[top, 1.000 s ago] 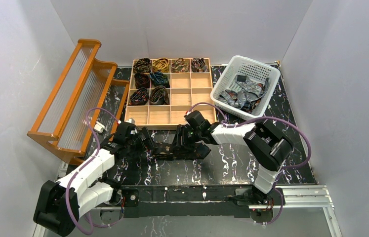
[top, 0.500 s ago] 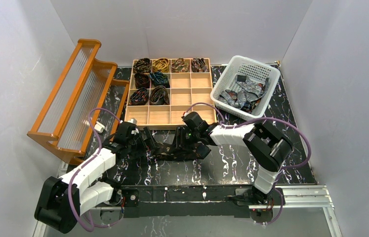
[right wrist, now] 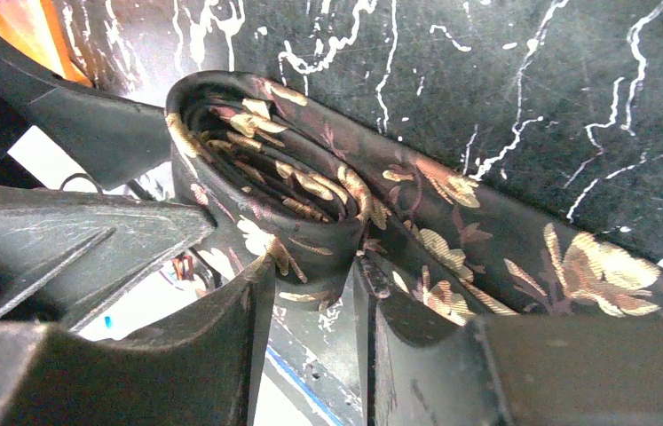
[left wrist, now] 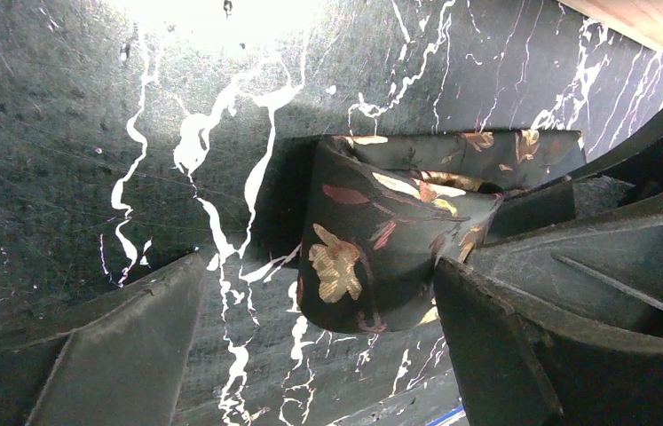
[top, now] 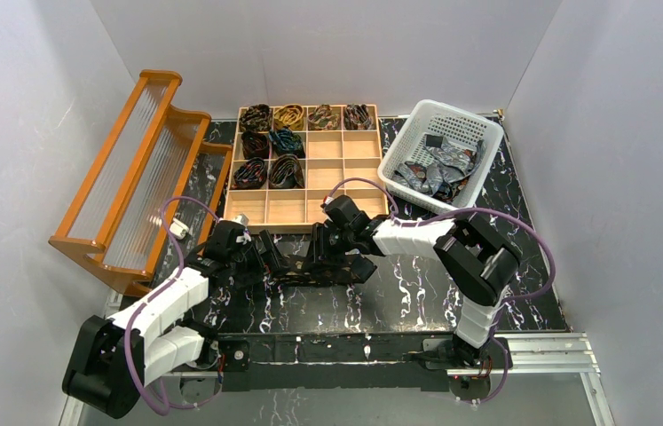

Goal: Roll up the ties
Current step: Roll the tie at the center of the board.

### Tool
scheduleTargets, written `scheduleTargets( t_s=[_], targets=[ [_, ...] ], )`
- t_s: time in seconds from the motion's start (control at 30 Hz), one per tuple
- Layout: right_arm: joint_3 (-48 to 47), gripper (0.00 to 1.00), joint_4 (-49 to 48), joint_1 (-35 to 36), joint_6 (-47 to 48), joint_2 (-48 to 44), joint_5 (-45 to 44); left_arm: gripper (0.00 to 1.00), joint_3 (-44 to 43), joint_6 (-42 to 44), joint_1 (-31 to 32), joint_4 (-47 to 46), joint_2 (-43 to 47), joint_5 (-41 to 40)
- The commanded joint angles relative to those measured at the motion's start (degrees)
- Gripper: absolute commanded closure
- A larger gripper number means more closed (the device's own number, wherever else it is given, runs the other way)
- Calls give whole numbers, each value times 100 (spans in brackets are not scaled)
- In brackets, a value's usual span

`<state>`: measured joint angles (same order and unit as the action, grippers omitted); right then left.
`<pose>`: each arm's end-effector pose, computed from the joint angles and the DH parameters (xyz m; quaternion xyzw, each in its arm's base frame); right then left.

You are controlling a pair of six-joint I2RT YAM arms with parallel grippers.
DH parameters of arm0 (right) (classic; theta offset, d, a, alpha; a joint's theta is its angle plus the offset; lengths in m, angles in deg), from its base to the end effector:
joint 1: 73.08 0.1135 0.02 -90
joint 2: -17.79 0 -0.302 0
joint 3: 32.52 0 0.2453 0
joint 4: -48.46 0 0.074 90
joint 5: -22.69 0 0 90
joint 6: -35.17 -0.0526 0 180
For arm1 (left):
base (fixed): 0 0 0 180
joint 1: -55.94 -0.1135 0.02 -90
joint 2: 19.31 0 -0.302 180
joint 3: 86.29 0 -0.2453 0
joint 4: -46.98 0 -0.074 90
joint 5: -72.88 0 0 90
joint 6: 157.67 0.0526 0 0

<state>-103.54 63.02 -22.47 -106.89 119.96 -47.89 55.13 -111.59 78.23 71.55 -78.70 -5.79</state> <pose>0.2276 0.3047 0.1933 -0.0520 0.9137 0.3877 0.1102 0.1661 -0.0792 0.1969 -0.1359 0.9113 -0.2828 0.2666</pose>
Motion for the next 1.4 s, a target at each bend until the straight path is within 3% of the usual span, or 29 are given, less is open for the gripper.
scheduleTargets(
  t_s=[0.0,0.2,0.6,0.9,1.03,1.2,1.37],
  targets=[
    [-285,54,305,-53,246,59,-184,4,98,70,-30,46,75,104],
    [-420,53,530,-96,339,257,-70,4,125,46,-31,-18,151,52],
    [-413,41,495,-98,491,-133,69,4,5,102,-30,54,198,-55],
    [-144,37,4,-97,172,-145,241,4,-106,172,-31,96,218,-209],
    [-365,41,243,-102,186,103,12,5,-40,169,-31,1,196,-158],
    [-529,54,575,-104,298,398,-117,7,120,186,-39,-308,78,27],
    [-459,58,575,-193,395,504,-74,7,323,180,-64,-712,-3,273]
  ],
)
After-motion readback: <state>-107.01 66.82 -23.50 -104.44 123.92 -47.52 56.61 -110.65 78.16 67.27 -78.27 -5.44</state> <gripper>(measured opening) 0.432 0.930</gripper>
